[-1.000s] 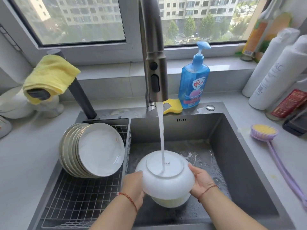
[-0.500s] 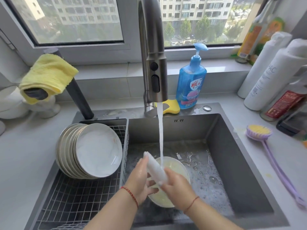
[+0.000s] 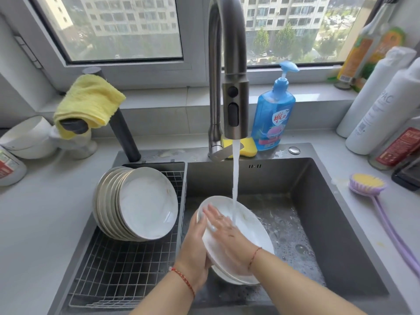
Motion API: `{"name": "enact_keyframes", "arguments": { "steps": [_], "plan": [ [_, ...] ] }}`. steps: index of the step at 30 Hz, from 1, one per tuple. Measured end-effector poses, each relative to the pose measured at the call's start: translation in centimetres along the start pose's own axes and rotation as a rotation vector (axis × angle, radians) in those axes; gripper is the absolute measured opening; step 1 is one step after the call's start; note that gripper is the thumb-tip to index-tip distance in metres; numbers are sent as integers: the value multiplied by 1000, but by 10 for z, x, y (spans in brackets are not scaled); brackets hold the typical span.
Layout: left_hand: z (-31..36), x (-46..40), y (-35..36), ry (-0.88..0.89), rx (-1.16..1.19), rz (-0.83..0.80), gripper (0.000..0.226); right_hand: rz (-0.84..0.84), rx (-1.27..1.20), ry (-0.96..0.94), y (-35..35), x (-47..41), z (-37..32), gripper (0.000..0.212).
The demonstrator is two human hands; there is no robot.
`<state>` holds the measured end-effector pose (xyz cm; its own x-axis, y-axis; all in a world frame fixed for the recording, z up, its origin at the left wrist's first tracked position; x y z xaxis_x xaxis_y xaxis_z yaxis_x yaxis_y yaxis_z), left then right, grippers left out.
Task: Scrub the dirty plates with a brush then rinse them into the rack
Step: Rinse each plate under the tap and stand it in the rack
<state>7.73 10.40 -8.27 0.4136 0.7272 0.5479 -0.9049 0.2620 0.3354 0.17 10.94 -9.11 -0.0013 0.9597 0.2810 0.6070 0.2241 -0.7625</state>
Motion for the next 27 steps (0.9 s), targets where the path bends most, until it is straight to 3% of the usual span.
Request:
{"name": "enact_keyframes", "arguments": {
  "steps": [3, 6, 9, 11, 12, 14, 15, 20, 23, 25, 27],
  "plan": [
    [6, 2, -3, 73, 20, 25, 36, -9, -98, 143, -8, -4, 32, 51],
    [18, 2, -13, 156, -21, 62, 33, -59, 208, 237, -3, 6, 52, 56],
    [28, -5, -23, 232, -64, 108, 35, -196, 505, 157, 7, 31, 44, 48],
    [34, -6, -25, 271, -115, 123, 39, -267, 444, 138, 21, 48, 33, 40],
    [36, -5, -25, 282, -139, 127, 41, -287, 334, 133, 27, 56, 25, 51],
    [40, -3, -24, 292, -187, 139, 46, -221, -50, 134, 32, 65, 7, 98],
    [42, -2, -23, 295, -214, 149, 47, -158, -196, 111, 33, 65, 1, 97],
    [52, 4, -15, 295, -374, 159, 54, 301, -211, -106, 8, 67, -25, 37],
    [59, 11, -9, 288, -520, 135, 75, 510, -179, -130, -8, 75, -34, 9],
    [62, 16, -7, 265, -538, 125, 87, 561, -244, -46, -18, 79, -33, 16],
    [61, 18, -11, 241, -455, 106, 82, 525, -410, 22, -22, 78, -27, 17]
  ]
}}
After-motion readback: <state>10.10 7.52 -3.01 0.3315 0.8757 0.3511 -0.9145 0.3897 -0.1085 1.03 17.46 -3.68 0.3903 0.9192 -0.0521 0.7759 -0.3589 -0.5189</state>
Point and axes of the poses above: each hand's wrist, its own x-axis away from the middle knuckle, its own y-axis out of the palm, z = x × y, the point moved 7 cm from there along -x, towards the middle knuckle, and after that the axes turned 3 degrees about y, right-handed, at the moved point
